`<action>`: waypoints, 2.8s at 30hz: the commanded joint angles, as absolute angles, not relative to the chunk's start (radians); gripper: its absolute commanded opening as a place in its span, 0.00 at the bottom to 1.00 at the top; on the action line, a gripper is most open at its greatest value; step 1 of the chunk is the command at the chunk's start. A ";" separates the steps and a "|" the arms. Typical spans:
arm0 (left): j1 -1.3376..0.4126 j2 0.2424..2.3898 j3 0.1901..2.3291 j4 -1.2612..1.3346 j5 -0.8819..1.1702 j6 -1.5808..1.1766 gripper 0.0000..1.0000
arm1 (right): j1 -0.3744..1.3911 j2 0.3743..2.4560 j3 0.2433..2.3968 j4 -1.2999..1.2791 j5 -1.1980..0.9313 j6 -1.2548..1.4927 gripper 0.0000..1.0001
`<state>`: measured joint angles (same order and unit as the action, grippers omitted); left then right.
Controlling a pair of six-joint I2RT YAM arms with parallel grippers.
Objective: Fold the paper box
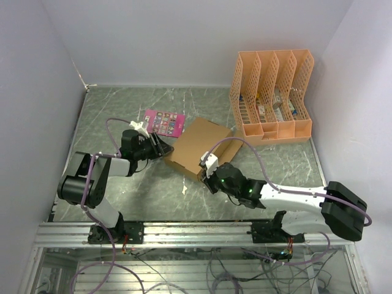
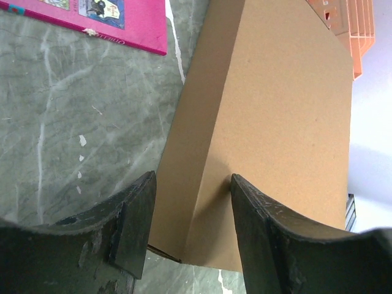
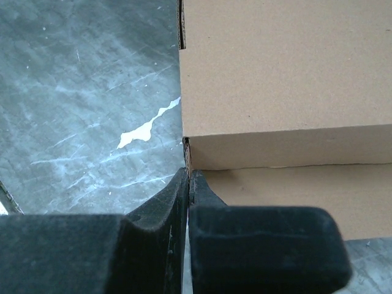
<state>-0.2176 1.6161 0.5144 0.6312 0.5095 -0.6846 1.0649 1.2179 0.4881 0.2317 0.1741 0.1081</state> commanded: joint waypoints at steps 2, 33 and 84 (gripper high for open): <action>-0.235 1.623 0.536 0.621 0.563 -0.643 0.62 | 1.040 1.258 0.544 0.209 0.155 0.129 0.00; -0.181 1.125 0.488 0.177 0.286 -0.670 0.62 | 0.910 1.114 0.674 -0.165 -0.015 -0.098 0.46; -0.293 1.659 0.925 -0.119 0.145 -0.531 0.27 | 0.450 1.515 0.907 -0.472 -0.464 -0.337 0.00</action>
<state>-0.2932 1.5578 0.8398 -0.1108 0.0608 -0.5980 0.4133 1.5974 0.9653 -0.4381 -0.3565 -0.3405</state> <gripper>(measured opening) 0.263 0.003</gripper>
